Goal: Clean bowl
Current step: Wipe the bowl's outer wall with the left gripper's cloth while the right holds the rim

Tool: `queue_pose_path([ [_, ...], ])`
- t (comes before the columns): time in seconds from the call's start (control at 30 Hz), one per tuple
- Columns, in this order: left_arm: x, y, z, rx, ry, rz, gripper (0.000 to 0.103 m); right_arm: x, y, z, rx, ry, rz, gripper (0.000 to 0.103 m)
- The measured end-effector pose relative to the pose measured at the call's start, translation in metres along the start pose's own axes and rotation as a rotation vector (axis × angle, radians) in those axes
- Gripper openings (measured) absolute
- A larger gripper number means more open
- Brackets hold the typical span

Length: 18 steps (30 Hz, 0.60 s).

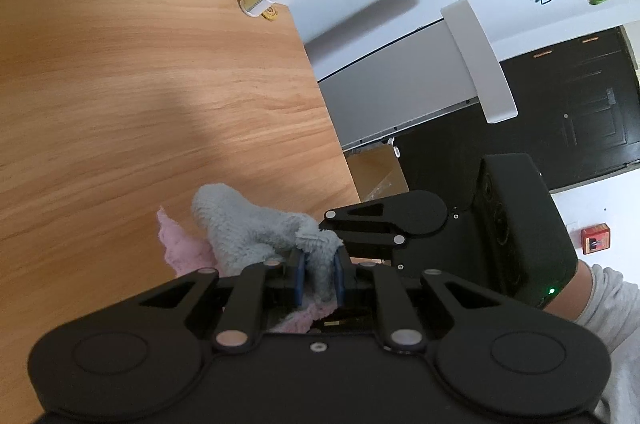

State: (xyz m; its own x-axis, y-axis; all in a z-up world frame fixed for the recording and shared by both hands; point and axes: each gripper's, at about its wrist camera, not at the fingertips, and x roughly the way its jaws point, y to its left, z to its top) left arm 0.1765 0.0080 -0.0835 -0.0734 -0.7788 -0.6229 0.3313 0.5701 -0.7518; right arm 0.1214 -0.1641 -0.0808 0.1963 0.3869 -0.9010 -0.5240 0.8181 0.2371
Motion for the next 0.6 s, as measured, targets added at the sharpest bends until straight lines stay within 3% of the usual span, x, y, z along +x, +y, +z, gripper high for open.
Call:
queue_pose_path([
  [0.17, -0.017, 0.019, -0.004, -0.034, -0.021, 0.045, 0.013, -0.004, -0.002, 0.000, -0.005, -0.018, -0.003, 0.017],
  [0.3, -0.034, 0.043, -0.025, -0.150, -0.078, 0.034, 0.013, -0.006, -0.004, 0.002, 0.008, -0.039, -0.018, 0.017],
  [0.6, -0.023, 0.058, -0.034, -0.285, -0.217, -0.092, 0.013, -0.001, -0.012, 0.000, 0.108, -0.048, 0.048, 0.017],
])
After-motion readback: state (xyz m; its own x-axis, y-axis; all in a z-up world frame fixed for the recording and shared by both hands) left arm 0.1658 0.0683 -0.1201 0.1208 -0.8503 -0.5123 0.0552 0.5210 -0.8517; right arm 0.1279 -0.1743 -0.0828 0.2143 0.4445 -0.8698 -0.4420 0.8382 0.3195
